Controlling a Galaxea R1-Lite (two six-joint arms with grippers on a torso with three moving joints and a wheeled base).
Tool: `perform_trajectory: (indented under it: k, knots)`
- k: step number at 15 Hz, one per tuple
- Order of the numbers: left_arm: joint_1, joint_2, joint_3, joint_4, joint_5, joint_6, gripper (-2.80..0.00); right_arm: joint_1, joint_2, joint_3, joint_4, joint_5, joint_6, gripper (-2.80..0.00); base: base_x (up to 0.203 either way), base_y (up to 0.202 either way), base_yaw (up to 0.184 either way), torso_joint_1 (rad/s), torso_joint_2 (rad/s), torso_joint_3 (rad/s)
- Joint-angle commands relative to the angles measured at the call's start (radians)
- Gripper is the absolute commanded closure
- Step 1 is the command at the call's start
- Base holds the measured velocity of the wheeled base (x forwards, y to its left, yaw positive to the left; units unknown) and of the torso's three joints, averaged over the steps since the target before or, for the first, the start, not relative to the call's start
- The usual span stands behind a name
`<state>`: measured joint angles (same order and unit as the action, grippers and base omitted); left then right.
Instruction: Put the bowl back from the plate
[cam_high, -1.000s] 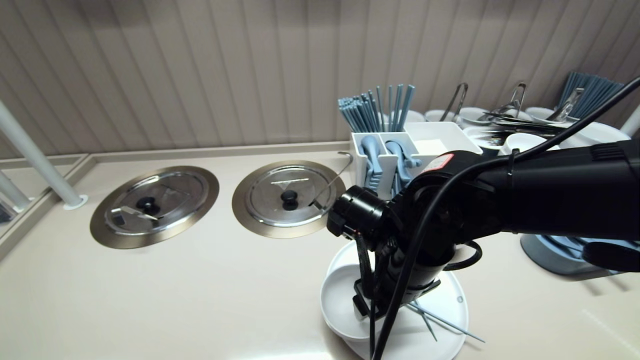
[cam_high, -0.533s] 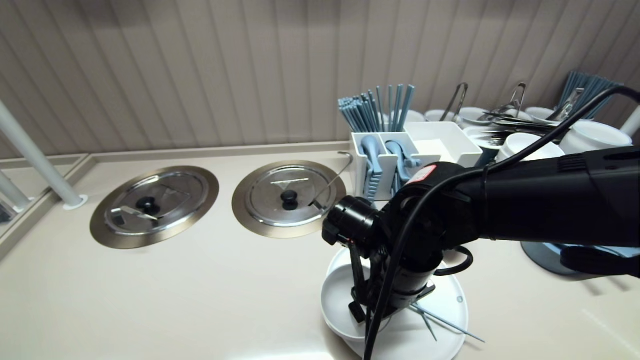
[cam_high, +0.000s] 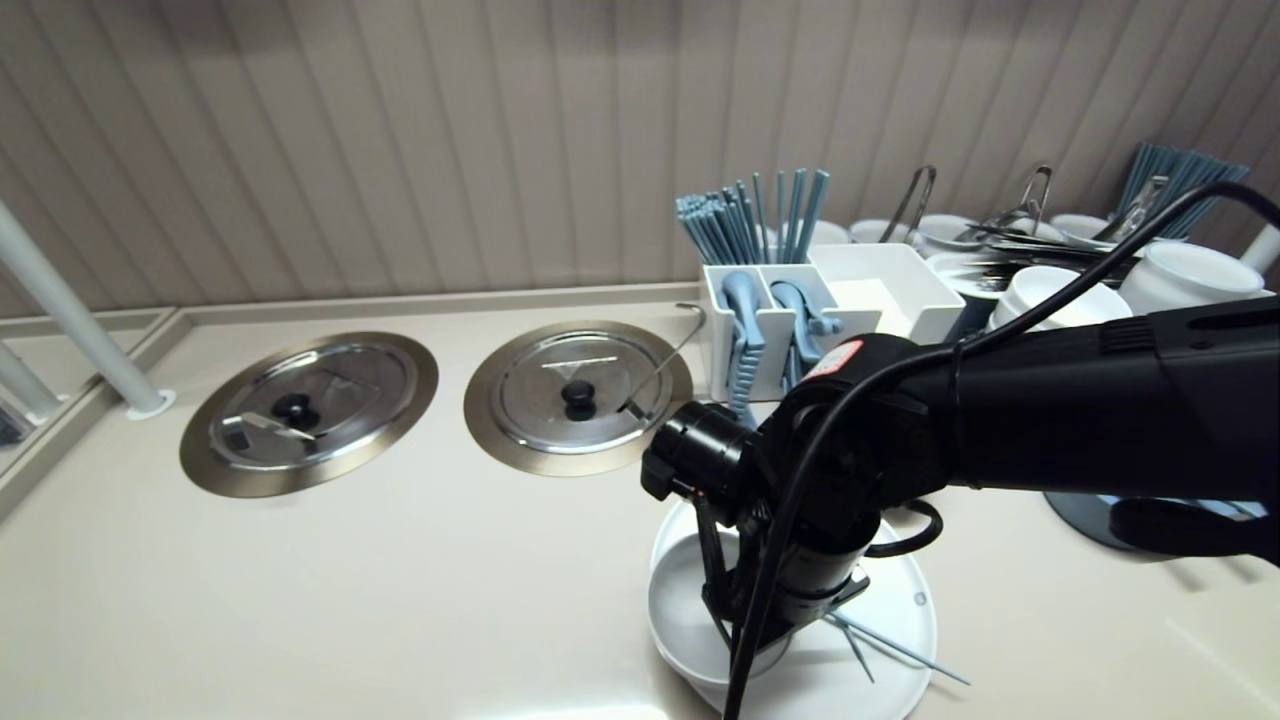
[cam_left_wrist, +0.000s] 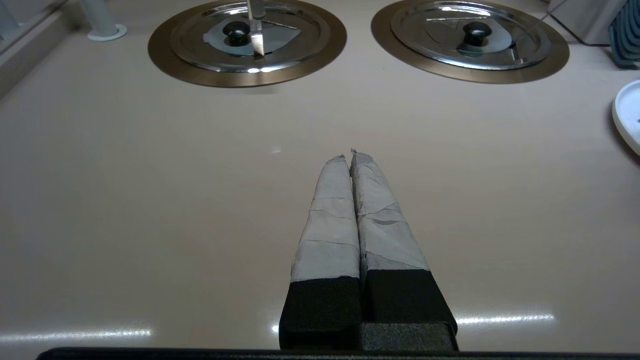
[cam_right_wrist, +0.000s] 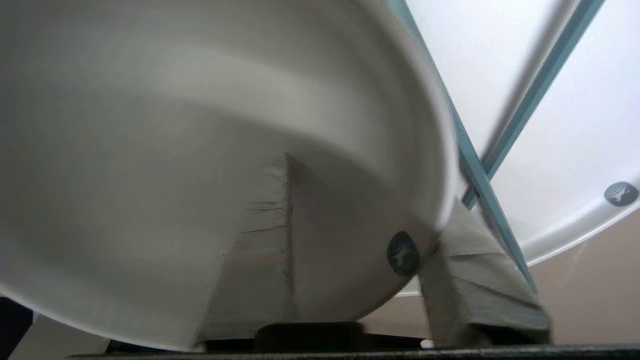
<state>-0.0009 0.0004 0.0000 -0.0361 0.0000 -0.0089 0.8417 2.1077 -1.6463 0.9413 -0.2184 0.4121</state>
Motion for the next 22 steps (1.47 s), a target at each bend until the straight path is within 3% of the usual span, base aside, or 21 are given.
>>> perform_trajectory:
  k: [1,13,22]
  knots:
    - [-0.001,0.0,0.008,-0.001,0.0,0.0,0.0,0.0,0.0,-0.001,0.005,-0.003,0.002,0.0,0.0,0.0,0.0,0.0,0.0,0.0]
    - [0.001,0.0,0.008,-0.001,0.0,0.0,0.0,-0.005,-0.084,-0.015,0.005,0.008,0.013,0.0,0.0,0.0,0.0,0.0,0.0,0.0]
    - [0.001,0.0,0.008,-0.001,0.0,0.0,0.0,-0.071,-0.174,-0.079,0.01,0.02,0.031,0.0,0.0,0.0,0.0,0.0,0.0,0.0]
